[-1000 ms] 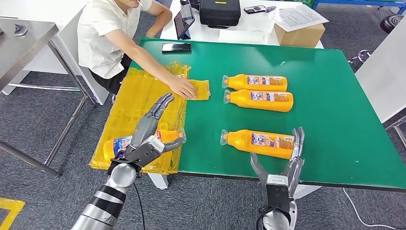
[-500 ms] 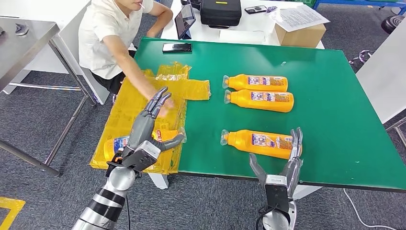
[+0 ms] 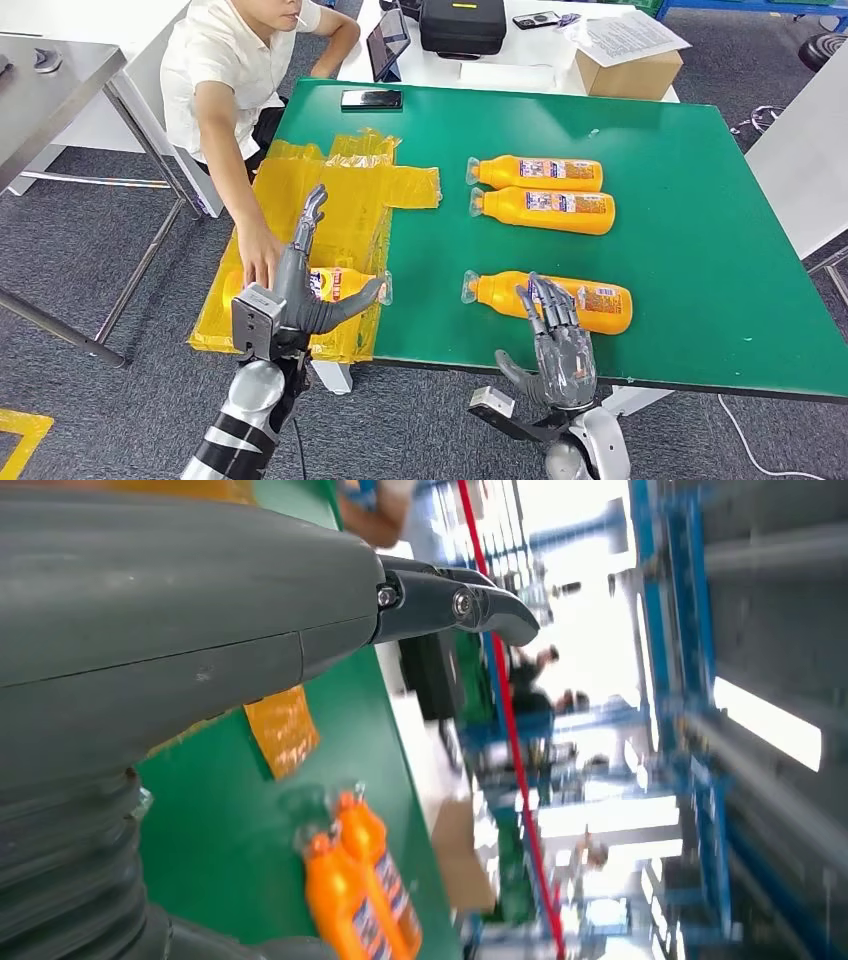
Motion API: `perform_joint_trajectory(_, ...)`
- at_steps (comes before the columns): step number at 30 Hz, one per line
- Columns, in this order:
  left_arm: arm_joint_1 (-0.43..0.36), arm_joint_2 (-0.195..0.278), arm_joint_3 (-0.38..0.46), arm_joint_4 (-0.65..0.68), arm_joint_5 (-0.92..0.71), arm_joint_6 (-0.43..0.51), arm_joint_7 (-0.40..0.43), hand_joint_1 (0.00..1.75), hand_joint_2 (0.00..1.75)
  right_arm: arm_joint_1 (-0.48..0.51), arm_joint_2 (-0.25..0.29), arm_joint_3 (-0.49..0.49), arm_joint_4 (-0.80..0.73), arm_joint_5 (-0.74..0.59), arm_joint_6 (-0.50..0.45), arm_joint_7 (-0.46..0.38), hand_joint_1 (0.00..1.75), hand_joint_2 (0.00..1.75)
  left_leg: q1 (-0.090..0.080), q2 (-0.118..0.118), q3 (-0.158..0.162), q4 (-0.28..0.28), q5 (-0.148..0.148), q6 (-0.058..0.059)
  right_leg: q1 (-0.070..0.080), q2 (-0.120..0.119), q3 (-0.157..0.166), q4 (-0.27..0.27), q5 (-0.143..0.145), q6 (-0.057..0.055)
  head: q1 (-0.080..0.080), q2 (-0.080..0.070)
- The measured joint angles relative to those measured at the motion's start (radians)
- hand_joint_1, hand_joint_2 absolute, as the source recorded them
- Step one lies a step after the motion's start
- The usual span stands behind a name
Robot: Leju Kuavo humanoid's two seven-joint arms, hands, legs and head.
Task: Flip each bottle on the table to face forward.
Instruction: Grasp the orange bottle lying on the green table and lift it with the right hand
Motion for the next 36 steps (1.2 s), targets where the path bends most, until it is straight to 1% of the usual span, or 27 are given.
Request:
perform_joint_trajectory(1, 0.007, -0.006, -0.010, 0.002, -0.005, 0.040, -0.012, 0.00, 1.75, -0.018, -0.011, -0.047, 0.039, 0.066, 0.000, 0.006, 0.00, 1.75, -0.001, -0.001, 0.000, 0.000, 0.000, 0.000, -0.001, 0.000, 0.000, 0.000, 0.000, 0.000, 0.000, 0.000)
perform_joint_trajectory(2, 0.014, -0.011, -0.024, 0.004, -0.015, 0.079, -0.023, 0.00, 1.75, -0.037, -0.023, -0.090, 0.077, 0.098, 0.000, 0.013, 0.00, 1.75, -0.001, -0.001, -0.001, 0.000, 0.000, 0.001, -0.001, -0.001, 0.000, 0.000, 0.000, 0.001, 0.000, 0.000)
perform_joint_trajectory(4, 0.026, -0.017, -0.055, 0.010, -0.036, 0.136, -0.039, 0.00, 1.75, -0.076, -0.055, -0.159, 0.146, 0.104, -0.001, 0.026, 0.00, 1.75, -0.002, -0.001, -0.001, 0.000, 0.001, 0.001, -0.002, -0.001, 0.000, 0.000, 0.001, 0.002, 0.000, 0.000)
perform_joint_trajectory(6, 0.035, -0.020, -0.084, 0.015, -0.052, 0.156, -0.044, 0.00, 1.75, -0.105, -0.081, -0.201, 0.196, 0.107, -0.001, 0.042, 0.00, 1.75, -0.003, 0.000, -0.001, 0.000, 0.001, 0.001, -0.003, 0.000, 0.000, 0.000, 0.001, 0.002, 0.000, 0.000)
perform_joint_trajectory(9, 0.042, -0.021, -0.126, 0.017, -0.089, 0.175, -0.043, 0.00, 1.75, -0.133, -0.115, -0.226, 0.246, 0.145, -0.002, 0.090, 0.00, 1.75, -0.003, 0.001, -0.001, 0.001, 0.000, 0.001, -0.002, 0.000, 0.000, 0.000, 0.002, 0.002, -0.001, 0.000)
perform_joint_trajectory(13, 0.052, -0.021, -0.192, 0.017, -0.124, 0.186, -0.038, 0.00, 1.75, -0.183, -0.163, -0.228, 0.312, 0.169, -0.002, 0.126, 0.00, 1.75, -0.002, 0.000, -0.001, 0.000, 0.000, 0.001, -0.002, 0.000, -0.001, 0.000, 0.002, 0.002, 0.000, 0.000)
perform_joint_trajectory(17, 0.053, -0.021, -0.228, 0.020, -0.133, 0.191, -0.032, 0.00, 1.75, -0.214, -0.190, -0.210, 0.355, 0.176, -0.002, 0.143, 0.00, 1.75, -0.002, 0.001, -0.001, 0.000, 0.000, 0.001, -0.002, 0.000, -0.001, 0.000, 0.002, 0.002, 0.000, 0.000)
perform_joint_trajectory(23, 0.053, -0.020, -0.247, 0.021, -0.138, 0.194, -0.028, 0.00, 1.75, -0.222, -0.199, -0.173, 0.375, 0.165, -0.002, 0.157, 0.00, 1.75, -0.002, 0.001, -0.001, 0.000, 0.001, 0.001, -0.002, 0.000, 0.000, 0.000, 0.002, 0.002, 0.000, 0.000)
perform_joint_trajectory(28, 0.051, -0.020, -0.254, 0.021, -0.135, 0.188, -0.026, 0.00, 1.75, -0.258, -0.208, -0.149, 0.418, 0.148, -0.002, 0.164, 0.00, 1.75, -0.002, 0.001, -0.001, 0.000, 0.001, 0.001, -0.002, 0.000, -0.001, 0.000, 0.002, 0.002, 0.000, 0.000)
perform_joint_trajectory(36, 0.051, -0.020, -0.255, 0.021, -0.134, 0.187, -0.025, 0.00, 1.75, -0.280, -0.213, -0.130, 0.455, 0.141, -0.002, 0.164, 0.00, 1.75, -0.002, 0.001, -0.001, 0.000, 0.001, 0.002, -0.002, 0.000, -0.001, 0.000, 0.002, 0.002, -0.001, 0.000)
